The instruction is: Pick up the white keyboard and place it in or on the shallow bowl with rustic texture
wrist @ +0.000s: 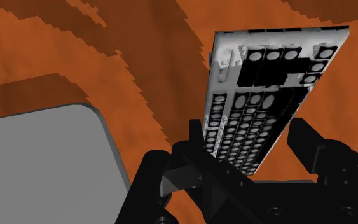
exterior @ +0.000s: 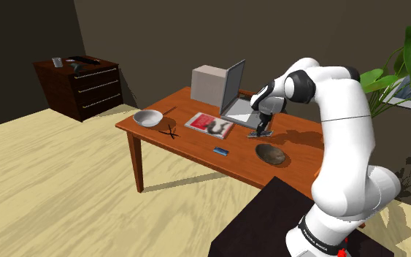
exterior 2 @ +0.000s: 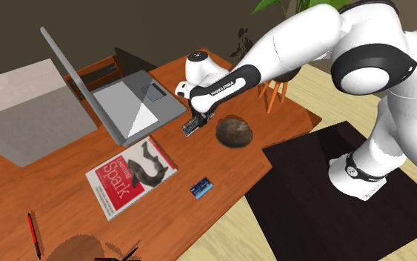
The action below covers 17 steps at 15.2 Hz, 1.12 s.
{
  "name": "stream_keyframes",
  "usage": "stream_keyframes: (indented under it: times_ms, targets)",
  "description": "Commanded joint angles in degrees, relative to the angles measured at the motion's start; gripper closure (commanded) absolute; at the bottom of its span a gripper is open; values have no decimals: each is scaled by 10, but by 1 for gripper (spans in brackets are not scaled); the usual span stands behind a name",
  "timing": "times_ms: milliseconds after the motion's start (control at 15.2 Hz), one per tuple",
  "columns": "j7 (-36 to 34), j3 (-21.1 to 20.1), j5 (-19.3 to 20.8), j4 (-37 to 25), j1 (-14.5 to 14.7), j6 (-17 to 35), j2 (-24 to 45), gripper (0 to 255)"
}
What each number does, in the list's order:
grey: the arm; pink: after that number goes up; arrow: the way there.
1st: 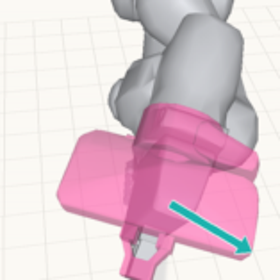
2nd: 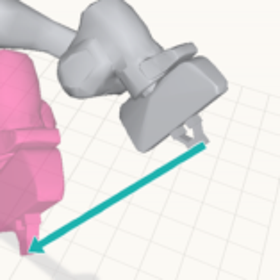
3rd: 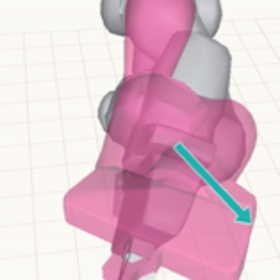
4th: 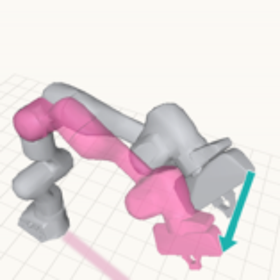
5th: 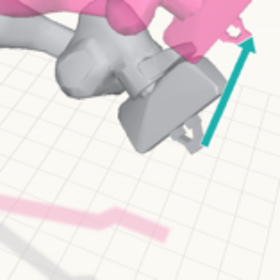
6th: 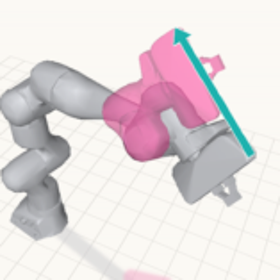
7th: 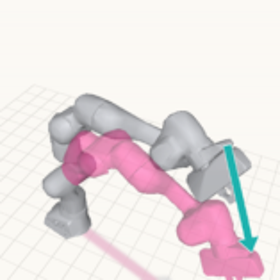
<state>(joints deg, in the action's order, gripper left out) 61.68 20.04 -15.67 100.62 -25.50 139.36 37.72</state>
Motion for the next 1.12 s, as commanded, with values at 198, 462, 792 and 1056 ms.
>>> stream_keyframes:
  times_ms: [198, 462, 792, 1056]
  targets:
    - [-5, 9, 10, -2, 5, -26, -25, 255]
    - [-10, 16, 19, -4, 10, -47, -44, 255]
    - [-14, 24, 29, 28, 20, -50, -80, 255]
    - [-20, 41, 53, 156, 47, -1, -163, 255]
